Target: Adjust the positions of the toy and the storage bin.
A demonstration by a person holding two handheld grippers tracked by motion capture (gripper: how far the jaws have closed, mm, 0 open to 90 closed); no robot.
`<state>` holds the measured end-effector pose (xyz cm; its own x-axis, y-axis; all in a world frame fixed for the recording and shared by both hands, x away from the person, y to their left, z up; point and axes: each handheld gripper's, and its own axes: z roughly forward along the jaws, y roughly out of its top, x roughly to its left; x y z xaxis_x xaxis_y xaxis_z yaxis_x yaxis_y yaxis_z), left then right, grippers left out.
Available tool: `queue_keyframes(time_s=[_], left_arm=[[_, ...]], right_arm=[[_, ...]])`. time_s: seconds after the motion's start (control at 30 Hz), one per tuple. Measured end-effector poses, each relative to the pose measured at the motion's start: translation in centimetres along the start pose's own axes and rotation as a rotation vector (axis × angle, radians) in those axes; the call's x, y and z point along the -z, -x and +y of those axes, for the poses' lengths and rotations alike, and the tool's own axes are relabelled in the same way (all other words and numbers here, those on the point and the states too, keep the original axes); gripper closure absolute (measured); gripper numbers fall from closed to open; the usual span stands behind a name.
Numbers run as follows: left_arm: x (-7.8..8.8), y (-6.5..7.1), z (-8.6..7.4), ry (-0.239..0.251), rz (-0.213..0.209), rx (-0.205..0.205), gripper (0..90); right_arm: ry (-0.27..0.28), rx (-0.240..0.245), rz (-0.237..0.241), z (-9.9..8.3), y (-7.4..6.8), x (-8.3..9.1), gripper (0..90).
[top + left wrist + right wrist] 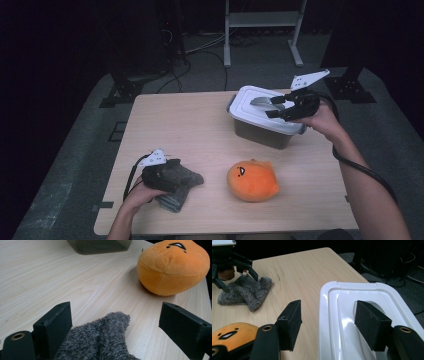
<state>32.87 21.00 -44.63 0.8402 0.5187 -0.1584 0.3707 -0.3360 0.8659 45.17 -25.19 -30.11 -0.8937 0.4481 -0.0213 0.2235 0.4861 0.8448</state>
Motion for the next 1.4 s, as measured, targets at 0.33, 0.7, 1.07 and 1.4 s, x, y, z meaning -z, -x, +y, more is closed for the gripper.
queue_keyframes(time_s=[0.33, 0.7, 1.07, 1.4], left_arm=[[0.0, 0.1, 0.1, -0.003, 0.004, -0.008, 10.2], [0.1, 0.1, 0.0, -0.001, 0.01, -0.003, 10.2], [0.4, 0.1, 0.0, 0.003, 0.017, 0.001, 10.2], [0.5, 0.3, -0.1, 0.005, 0.015, -0.002, 10.2]], right_arm=[[-0.01, 0.002, -0.019, 0.5, 2.0, -0.8, 36.8], [-0.018, -0.024, -0.046, 0.2, 3.9, -2.1, 36.0], [-0.042, -0.034, -0.064, -0.1, 5.1, -3.1, 35.3], [-0.068, -0.055, -0.084, -1.0, 6.1, -3.9, 38.0]])
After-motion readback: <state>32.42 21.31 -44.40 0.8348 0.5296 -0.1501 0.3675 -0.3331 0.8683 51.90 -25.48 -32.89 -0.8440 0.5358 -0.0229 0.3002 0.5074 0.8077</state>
